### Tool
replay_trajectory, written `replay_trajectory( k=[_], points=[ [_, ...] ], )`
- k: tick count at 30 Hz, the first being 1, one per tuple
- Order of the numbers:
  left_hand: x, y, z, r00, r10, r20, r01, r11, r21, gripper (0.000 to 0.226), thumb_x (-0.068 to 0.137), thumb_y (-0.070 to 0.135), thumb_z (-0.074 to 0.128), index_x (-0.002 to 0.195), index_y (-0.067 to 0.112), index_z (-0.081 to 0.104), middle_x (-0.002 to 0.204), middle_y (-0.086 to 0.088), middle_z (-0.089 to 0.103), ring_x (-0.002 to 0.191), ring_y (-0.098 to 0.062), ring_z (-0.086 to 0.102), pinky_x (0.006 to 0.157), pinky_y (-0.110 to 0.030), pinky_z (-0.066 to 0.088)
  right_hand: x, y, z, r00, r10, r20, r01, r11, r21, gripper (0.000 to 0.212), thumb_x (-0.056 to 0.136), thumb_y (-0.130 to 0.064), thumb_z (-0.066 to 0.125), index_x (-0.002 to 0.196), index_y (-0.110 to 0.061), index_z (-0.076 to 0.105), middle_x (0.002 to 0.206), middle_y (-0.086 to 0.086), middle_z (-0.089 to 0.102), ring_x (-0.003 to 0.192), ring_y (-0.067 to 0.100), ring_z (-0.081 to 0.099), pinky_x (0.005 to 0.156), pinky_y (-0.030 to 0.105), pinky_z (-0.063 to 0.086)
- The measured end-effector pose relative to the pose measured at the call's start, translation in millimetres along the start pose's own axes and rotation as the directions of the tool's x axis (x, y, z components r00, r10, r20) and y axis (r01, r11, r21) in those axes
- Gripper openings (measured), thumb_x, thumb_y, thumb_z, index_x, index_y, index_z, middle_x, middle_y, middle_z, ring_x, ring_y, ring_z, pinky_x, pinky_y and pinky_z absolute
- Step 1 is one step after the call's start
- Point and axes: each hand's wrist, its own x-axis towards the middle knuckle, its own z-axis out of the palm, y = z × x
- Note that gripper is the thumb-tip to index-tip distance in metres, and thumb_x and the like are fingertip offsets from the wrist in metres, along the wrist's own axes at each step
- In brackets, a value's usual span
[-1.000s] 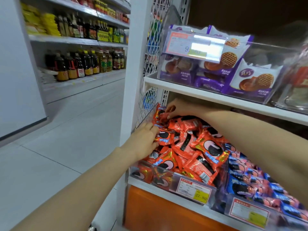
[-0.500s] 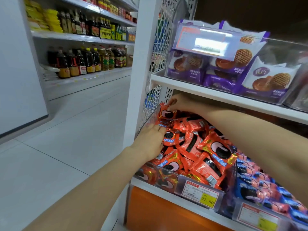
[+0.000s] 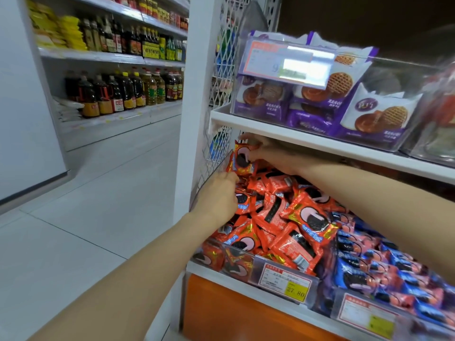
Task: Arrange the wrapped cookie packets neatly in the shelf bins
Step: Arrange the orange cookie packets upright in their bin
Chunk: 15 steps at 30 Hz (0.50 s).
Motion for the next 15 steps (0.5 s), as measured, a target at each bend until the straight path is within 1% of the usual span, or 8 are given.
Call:
replay_trajectory(
  k=[3, 6, 8, 9, 11, 13, 14, 15],
  points=[
    [1, 11, -1, 0.979, -0.200, -0.039, 0.181, 0.941, -0.286, 0.034, 0.091, 0.008, 0.054, 0.124, 0.005, 0.049, 0.119, -0.010, 0.060, 0.112, -0.024, 0.054, 0.090, -0.028, 0.041, -13, -3, -3, 0.987, -0.026, 0.160, 0.006, 0.992, 0.124, 0.039, 0.082, 0.012, 0.052, 0.106, -0.020, 0.057, 0.100, 0.006, 0.062, 0.083, 0.018, 0.057, 0.069, 0.026, 0.049],
    [7, 22, -4, 0.907, -0.415, 0.070, 0.376, 0.725, -0.577, 0.033, 0.090, 0.012, 0.059, 0.119, 0.004, 0.046, 0.100, -0.008, 0.061, 0.095, -0.021, 0.058, 0.079, -0.026, 0.043, -21, -4, -7, 0.989, -0.015, 0.147, -0.004, 0.991, 0.134, 0.030, 0.082, 0.004, 0.061, 0.100, -0.020, 0.057, 0.096, 0.007, 0.062, 0.079, 0.016, 0.059, 0.064, 0.021, 0.050],
    [8, 27, -5, 0.868, -0.472, 0.154, 0.425, 0.545, -0.722, 0.039, 0.088, 0.007, 0.061, 0.123, 0.002, 0.045, 0.101, -0.008, 0.058, 0.098, -0.023, 0.059, 0.089, -0.031, 0.047, -26, -4, -9, 0.994, 0.007, 0.111, -0.019, 0.994, 0.108, 0.025, 0.083, -0.003, 0.065, 0.100, -0.016, 0.055, 0.092, 0.006, 0.061, 0.080, 0.015, 0.059, 0.070, 0.023, 0.050],
    [8, 29, -7, 0.866, -0.472, 0.167, 0.421, 0.505, -0.754, 0.040, 0.087, 0.004, 0.061, 0.124, 0.004, 0.044, 0.105, -0.007, 0.058, 0.103, -0.024, 0.058, 0.093, -0.032, 0.047, -28, -3, -12, 0.995, 0.005, 0.096, -0.013, 0.997, 0.079, 0.026, 0.082, -0.003, 0.066, 0.102, -0.015, 0.053, 0.094, 0.006, 0.061, 0.084, 0.016, 0.059, 0.074, 0.025, 0.049],
    [9, 31, -9, 0.886, -0.439, 0.149, 0.376, 0.492, -0.785, 0.042, 0.087, -0.001, 0.058, 0.127, 0.007, 0.044, 0.111, -0.003, 0.055, 0.105, -0.019, 0.056, 0.089, -0.026, 0.045, -31, -2, -17, 0.996, -0.028, 0.081, 0.027, 1.000, 0.012, 0.039, 0.080, 0.002, 0.066, 0.112, -0.013, 0.051, 0.104, 0.006, 0.060, 0.096, 0.018, 0.058, 0.081, 0.022, 0.048],
    [9, 29, -10, 0.907, -0.406, 0.112, 0.335, 0.537, -0.774, 0.043, 0.088, -0.002, 0.056, 0.128, 0.007, 0.044, 0.118, -0.003, 0.055, 0.106, -0.014, 0.054, 0.086, -0.022, 0.042, -31, -2, -19, 0.994, -0.061, 0.089, 0.066, 0.996, -0.052, 0.050, 0.079, 0.007, 0.064, 0.123, -0.014, 0.050, 0.109, 0.002, 0.058, 0.098, 0.011, 0.056, 0.079, 0.014, 0.047],
    [9, 26, -9, 0.913, -0.399, 0.086, 0.330, 0.597, -0.731, 0.042, 0.088, 0.000, 0.056, 0.128, 0.007, 0.044, 0.122, -0.005, 0.055, 0.109, -0.015, 0.054, 0.087, -0.022, 0.041, -29, -2, -20, 0.994, -0.066, 0.090, 0.072, 0.995, -0.072, 0.049, 0.080, 0.007, 0.063, 0.123, -0.013, 0.052, 0.109, 0.002, 0.059, 0.098, 0.010, 0.055, 0.079, 0.013, 0.046],
    [9, 23, -7, 0.921, -0.387, 0.050, 0.329, 0.701, -0.632, 0.039, 0.089, 0.002, 0.056, 0.126, 0.007, 0.046, 0.124, -0.007, 0.056, 0.112, -0.018, 0.053, 0.088, -0.024, 0.040, -23, 0, -21, 0.996, -0.054, 0.069, 0.059, 0.996, -0.073, 0.044, 0.081, 0.004, 0.064, 0.120, -0.012, 0.055, 0.111, 0.004, 0.060, 0.101, 0.013, 0.056, 0.084, 0.016, 0.046]
  ],
)
